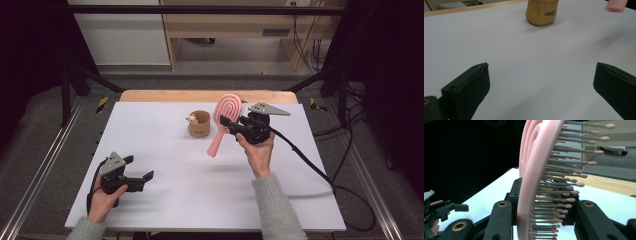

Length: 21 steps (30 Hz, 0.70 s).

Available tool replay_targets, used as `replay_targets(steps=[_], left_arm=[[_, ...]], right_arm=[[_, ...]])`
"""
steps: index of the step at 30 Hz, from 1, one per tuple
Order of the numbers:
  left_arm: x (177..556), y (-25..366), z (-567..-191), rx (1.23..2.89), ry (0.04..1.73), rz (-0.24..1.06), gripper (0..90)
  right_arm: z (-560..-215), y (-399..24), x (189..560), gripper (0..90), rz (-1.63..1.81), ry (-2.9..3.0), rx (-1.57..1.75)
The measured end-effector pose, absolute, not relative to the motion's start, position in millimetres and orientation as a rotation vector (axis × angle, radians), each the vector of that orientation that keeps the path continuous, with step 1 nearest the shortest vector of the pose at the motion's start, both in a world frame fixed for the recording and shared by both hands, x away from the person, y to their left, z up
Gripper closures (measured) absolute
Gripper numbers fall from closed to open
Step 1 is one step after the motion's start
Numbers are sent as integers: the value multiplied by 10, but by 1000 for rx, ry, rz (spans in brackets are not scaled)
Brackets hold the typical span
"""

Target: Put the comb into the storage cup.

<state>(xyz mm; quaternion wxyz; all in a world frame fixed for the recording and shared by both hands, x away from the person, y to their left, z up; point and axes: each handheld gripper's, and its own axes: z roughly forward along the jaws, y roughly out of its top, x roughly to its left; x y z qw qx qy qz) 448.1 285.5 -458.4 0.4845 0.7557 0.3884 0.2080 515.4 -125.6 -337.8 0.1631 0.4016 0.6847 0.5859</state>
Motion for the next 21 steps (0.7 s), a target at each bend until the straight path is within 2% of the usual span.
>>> replay_targets(steps=[21], left_arm=[[4496,2891,-4608,1838,958,503,7]], right_arm=[[-3220,-1116,5389,628,1650,1915,1156]])
